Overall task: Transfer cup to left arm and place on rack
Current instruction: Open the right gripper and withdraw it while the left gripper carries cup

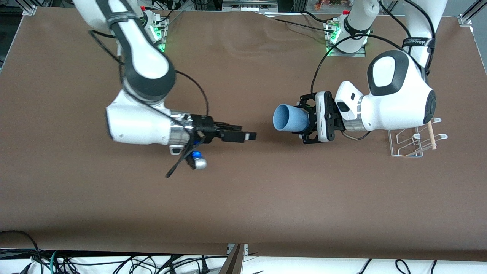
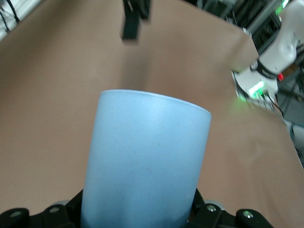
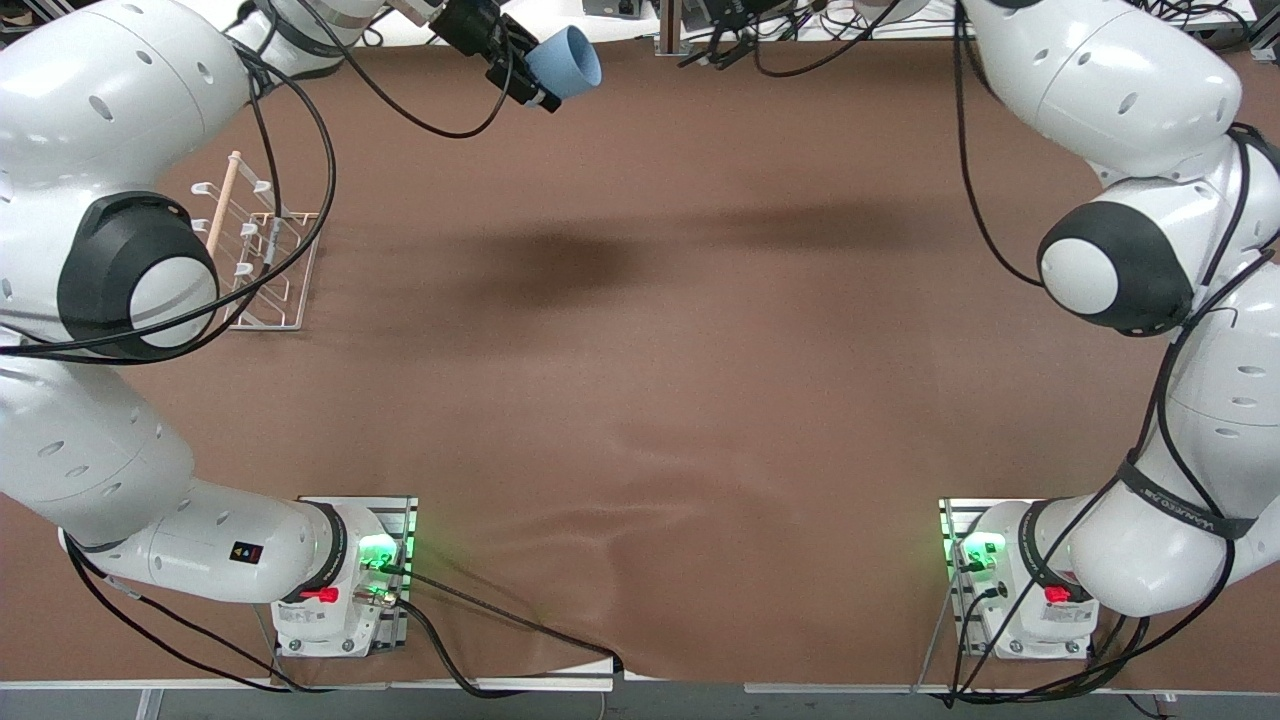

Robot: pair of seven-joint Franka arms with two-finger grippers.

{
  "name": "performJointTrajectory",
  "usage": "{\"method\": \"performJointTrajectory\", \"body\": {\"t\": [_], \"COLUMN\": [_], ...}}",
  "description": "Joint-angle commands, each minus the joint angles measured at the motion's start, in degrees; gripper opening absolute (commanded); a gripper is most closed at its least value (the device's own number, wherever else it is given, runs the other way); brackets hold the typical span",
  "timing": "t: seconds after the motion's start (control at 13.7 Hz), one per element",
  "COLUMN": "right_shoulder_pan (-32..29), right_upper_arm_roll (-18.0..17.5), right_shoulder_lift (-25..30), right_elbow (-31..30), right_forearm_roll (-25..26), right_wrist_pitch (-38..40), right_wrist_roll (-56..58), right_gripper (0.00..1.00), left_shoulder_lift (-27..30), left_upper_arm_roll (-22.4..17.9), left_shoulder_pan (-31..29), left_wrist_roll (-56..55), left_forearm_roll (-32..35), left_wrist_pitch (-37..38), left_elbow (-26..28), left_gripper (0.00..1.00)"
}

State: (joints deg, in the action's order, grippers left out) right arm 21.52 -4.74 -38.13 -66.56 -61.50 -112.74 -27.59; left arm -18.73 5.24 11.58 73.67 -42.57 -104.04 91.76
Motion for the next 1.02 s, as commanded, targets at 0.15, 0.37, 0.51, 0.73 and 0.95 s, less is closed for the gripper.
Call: {"method": "performJointTrajectory", "body": {"t": [0.15, 0.37, 0.51, 0.73, 0.95], "right_shoulder_pan": [-5.77, -9.20, -10.97, -14.74, -16.07], "right_upper_arm_roll": [-0.36, -0.27, 0.43, 0.43, 0.61], "right_shoulder_lift": [1.99, 2.96, 4.02, 5.33, 9.63], "right_elbow": [1.17, 1.17, 1.17, 0.74, -2.33], "right_forearm_roll": [14.43, 28.95, 38.78, 49.88, 61.91], "right_wrist_pitch": [9.62, 17.09, 22.54, 25.38, 25.90], "right_wrist_roll": [0.26, 2.70, 9.71, 17.47, 18.37], "right_gripper": [1.00, 1.00, 1.00, 1.00, 1.00], "left_shoulder_lift": [2.12, 3.69, 3.87, 3.96, 3.09], "left_upper_arm_roll": [-0.49, -0.05, 0.65, 1.00, 1.97], "left_shoulder_pan": [-2.87, -2.96, -2.26, -1.29, 0.19], "left_wrist_roll": [-5.28, -12.21, -16.52, -22.41, -29.96], "left_forearm_roll": [17.84, 34.78, 44.90, 54.94, 66.70], "left_wrist_pitch": [11.55, 18.06, 21.67, 28.25, 35.80], "left_elbow": [0.18, 0.18, 0.18, 0.18, 0.79], "left_gripper": [0.00, 0.00, 0.00, 0.00, 0.00]}}
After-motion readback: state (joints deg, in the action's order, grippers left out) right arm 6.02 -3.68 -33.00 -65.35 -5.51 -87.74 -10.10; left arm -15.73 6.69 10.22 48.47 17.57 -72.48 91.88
